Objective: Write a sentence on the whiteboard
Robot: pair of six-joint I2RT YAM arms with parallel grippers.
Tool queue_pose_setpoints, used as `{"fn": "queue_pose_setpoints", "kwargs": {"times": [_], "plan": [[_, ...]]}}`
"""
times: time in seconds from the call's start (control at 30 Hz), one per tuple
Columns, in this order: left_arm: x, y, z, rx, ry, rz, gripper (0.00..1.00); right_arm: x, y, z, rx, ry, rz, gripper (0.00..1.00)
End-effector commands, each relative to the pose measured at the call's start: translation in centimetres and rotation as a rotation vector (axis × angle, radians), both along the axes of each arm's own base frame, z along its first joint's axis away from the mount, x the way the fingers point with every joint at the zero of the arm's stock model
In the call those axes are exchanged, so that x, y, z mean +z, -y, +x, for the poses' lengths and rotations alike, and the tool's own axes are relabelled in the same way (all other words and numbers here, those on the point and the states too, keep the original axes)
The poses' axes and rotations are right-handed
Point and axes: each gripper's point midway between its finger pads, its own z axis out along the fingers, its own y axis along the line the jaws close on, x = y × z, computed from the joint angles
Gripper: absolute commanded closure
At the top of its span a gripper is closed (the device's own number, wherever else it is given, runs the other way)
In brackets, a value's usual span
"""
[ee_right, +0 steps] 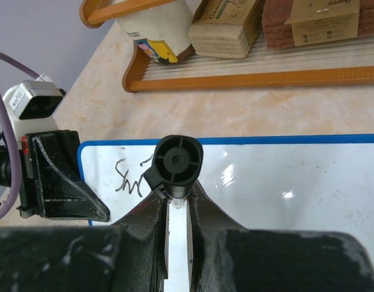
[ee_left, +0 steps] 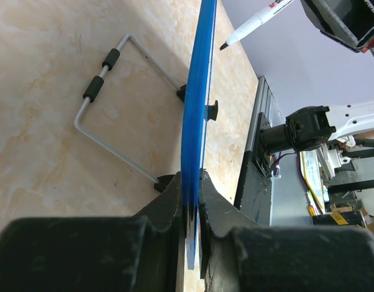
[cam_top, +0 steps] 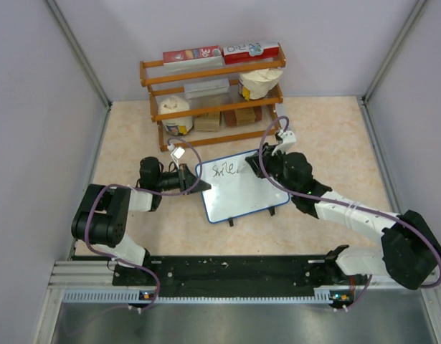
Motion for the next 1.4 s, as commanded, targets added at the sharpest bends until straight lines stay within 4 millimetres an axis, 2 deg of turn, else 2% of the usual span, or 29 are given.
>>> {"fn": "queue_pose_setpoints", "kwargs": {"times": [0.0,0.3,0.43,0.6,1.0,1.37], "plan": [[-0.3,-0.1,1.2,0.039,0.042,0.023,1.00,3.6,0.2,0.1,0.026,0.071,0.087,1.00],[-0.2,-0.1,1.2,0.040,0.044,0.023,1.00,5.4,1.9,1.0,-0.023,0.136,0.071,1.00],[-0.2,-0.1,1.2,0.039,0.044,0.022,1.00,4.9,3.3,1.2,-0.085,0.168,0.041,1.00],[-0.3,-0.1,1.3,0.038,0.041,0.022,1.00,5.0,4.0,1.2,-0.116,0.190,0.045,1.00],[-0.3,-0.1,1.3,0.039,0.042,0.023,1.00,5.0,2.9,2.1,-0.100,0.179,0.056,1.00],[-0.3,-0.1,1.2,0.036,0.039,0.021,1.00,3.6,2.5,2.8,-0.106,0.147,0.041,1.00]]}}
